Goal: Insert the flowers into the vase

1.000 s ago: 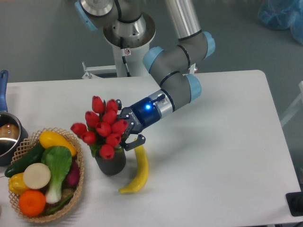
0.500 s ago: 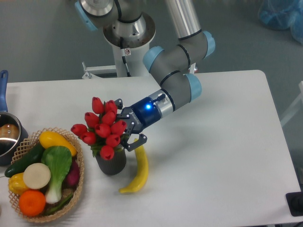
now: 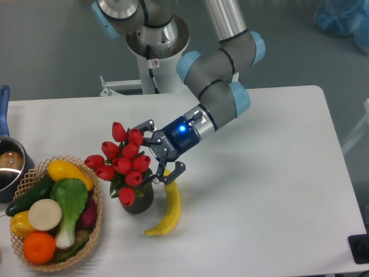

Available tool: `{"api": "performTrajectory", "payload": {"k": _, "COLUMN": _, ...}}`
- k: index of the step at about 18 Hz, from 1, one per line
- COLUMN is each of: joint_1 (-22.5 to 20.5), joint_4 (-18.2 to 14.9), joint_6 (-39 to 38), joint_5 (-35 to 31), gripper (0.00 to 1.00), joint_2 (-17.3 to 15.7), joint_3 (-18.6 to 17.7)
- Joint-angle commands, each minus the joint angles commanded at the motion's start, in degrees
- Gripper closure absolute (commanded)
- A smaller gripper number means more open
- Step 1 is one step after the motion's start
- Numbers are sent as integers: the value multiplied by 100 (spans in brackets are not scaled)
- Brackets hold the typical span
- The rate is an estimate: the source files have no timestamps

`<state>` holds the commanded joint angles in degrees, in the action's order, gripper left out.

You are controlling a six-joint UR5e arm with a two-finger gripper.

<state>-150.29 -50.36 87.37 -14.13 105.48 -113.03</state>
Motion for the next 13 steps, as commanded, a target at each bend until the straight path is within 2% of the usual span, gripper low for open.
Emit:
{"api": "performTrajectory", "payload": {"k": 3, "joint_1": -79, "joint_4": -52, "joint_6": -44, "joint_5": -773, "gripper": 0, "joint_2": -351, "joint_3": 97}}
{"api": "performTrajectory", "payload": {"k": 8, "joint_1": -167, "joint_4": -123, "joint_6": -229, "joint_5": -1705, "gripper": 0, "joint_2": -879, "joint_3": 140}}
{"api": "performTrajectory", "payload": {"k": 13, "joint_1": -203, "joint_4": -535, "joint_6": -484, "joint_5": -2830, "gripper": 0, "joint_2": -1055, "joint_3": 702}}
